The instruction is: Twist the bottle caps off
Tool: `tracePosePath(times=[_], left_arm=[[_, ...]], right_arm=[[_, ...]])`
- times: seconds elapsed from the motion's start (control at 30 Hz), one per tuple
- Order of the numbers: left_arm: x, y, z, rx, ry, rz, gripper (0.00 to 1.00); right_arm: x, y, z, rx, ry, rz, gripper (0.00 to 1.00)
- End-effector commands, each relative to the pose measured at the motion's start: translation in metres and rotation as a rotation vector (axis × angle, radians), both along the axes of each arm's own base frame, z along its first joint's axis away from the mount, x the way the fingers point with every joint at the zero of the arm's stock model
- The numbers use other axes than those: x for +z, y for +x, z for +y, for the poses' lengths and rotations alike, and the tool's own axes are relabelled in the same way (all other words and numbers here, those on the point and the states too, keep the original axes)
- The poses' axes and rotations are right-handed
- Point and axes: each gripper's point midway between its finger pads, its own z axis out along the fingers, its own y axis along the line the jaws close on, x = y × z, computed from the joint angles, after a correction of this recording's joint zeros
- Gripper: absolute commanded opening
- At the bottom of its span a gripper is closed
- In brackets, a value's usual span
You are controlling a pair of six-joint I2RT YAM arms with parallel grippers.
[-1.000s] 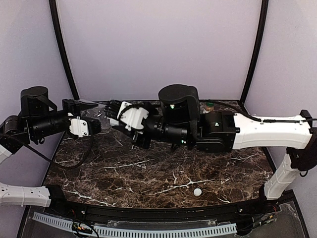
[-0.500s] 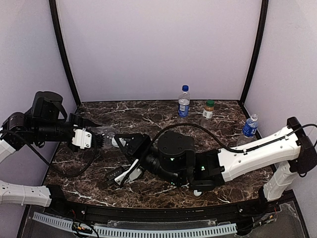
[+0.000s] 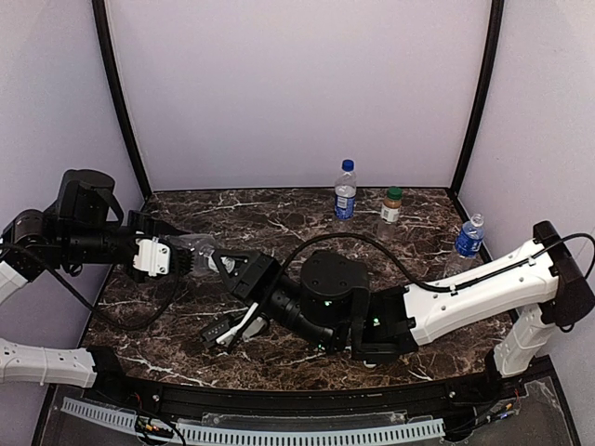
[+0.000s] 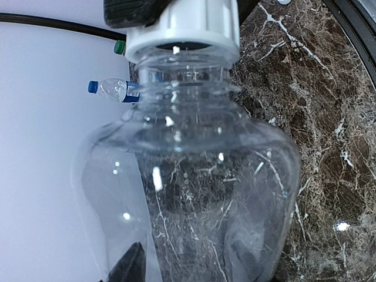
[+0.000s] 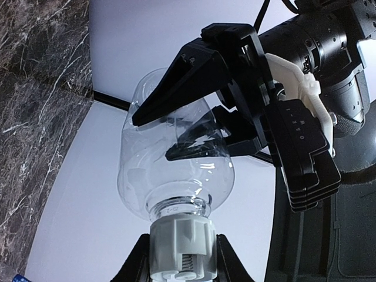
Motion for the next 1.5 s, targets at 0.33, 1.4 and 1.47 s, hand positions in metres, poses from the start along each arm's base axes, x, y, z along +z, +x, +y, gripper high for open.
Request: tracePosePath(times=[0.33, 1.4, 1.47], left_arm=[[-0.001, -0.007, 0.002, -0.007, 0.003, 0.026, 0.46], [0.074, 0.088, 0.008, 0.337, -0.153, -0.593, 0.47], [0.076, 0.089, 0.008, 0.336, -0.140, -0.624, 0.47]], right_arm=[[0.041, 0.009, -0.012, -0.050, 0.208, -0.031, 0.47], [0.081, 0.089, -0.063, 0.104, 1.164, 2.356, 0.92], [0.075, 0.092, -0.053, 0.091, 1.145, 2.424, 0.89]])
